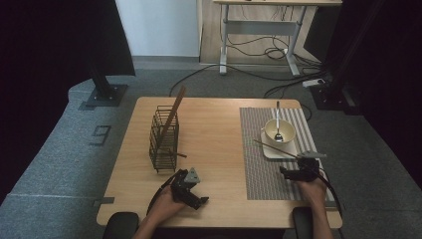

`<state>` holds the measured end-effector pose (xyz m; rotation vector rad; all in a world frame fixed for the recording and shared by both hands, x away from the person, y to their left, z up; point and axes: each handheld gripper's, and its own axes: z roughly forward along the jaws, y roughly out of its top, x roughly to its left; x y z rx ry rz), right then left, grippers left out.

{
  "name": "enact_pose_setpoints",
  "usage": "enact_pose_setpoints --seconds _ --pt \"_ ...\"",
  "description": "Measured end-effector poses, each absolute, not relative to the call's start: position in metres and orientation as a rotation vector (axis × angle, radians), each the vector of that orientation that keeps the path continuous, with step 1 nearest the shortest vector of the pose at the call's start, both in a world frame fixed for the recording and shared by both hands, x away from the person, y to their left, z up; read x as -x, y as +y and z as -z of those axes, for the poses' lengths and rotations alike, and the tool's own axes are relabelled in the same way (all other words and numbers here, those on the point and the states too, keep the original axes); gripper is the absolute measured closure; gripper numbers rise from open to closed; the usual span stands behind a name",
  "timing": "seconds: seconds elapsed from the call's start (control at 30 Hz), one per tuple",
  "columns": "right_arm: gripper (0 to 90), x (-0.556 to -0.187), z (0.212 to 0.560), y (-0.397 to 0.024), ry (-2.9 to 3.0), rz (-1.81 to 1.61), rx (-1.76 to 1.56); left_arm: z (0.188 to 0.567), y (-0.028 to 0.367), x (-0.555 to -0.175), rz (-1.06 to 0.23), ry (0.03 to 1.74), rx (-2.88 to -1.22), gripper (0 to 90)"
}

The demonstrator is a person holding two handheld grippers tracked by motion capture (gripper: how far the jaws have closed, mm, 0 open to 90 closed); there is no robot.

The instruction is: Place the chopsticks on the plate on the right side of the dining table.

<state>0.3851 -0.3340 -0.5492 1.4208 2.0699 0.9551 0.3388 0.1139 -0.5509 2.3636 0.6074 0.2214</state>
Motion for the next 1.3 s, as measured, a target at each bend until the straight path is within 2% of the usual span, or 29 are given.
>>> enact_pose_setpoints --seconds 1.3 --pt "0.0 -0.423 0.557 -0.345 2.092 -0.874 -1.408 0.551 0.114 -0.339 -0.222 0.607 -2.364 0.0"
